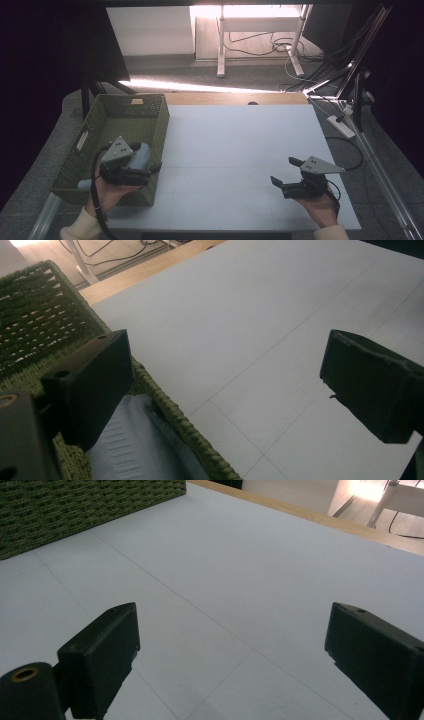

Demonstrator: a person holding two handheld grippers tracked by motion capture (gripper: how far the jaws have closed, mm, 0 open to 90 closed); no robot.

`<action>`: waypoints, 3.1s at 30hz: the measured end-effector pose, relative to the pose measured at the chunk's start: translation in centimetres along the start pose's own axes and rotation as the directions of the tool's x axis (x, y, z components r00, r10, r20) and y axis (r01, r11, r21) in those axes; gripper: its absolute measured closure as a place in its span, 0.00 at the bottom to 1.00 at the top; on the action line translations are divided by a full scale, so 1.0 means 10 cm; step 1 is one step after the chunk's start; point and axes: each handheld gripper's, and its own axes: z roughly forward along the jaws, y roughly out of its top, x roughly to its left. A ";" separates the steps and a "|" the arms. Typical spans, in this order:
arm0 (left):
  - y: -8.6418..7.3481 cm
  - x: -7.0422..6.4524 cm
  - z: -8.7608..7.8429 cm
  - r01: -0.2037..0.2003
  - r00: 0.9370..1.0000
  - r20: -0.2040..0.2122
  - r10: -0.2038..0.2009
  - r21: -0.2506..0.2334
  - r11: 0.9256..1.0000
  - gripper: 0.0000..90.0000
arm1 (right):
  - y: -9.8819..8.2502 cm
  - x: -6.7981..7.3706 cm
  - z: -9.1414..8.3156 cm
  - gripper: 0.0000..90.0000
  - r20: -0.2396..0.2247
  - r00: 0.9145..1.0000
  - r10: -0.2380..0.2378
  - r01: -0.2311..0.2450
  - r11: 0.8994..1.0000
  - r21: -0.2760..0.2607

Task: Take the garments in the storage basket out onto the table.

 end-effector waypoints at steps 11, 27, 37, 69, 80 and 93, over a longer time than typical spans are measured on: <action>0.09 0.13 -0.06 0.008 1.000 -0.010 -0.008 -0.001 1.000 0.08 | -0.01 0.00 0.01 0.09 0.002 1.000 0.000 0.000 1.000 0.004; 0.12 0.36 -0.01 0.033 0.999 -0.035 -0.031 0.037 0.999 0.08 | -0.02 0.01 0.03 0.09 0.005 1.000 -0.008 0.008 1.000 0.023; 0.12 0.51 -0.01 0.030 0.997 -0.071 -0.025 0.065 0.997 0.08 | -0.03 0.02 0.05 0.09 0.006 1.000 -0.008 0.008 1.000 0.027; -0.06 0.93 0.21 0.098 0.995 0.009 -0.102 0.201 0.975 0.09 | -0.04 0.05 0.09 0.09 0.006 0.999 -0.039 0.039 0.998 0.052; -0.09 0.98 0.32 0.101 0.994 0.018 -0.109 0.266 0.959 0.09 | -0.05 0.06 0.09 0.09 0.007 0.999 -0.038 0.038 0.998 0.056; -0.18 0.99 0.46 0.110 0.990 0.046 -0.134 0.348 0.931 0.09 | -0.05 0.07 0.10 0.09 0.011 0.999 -0.053 0.052 0.997 0.064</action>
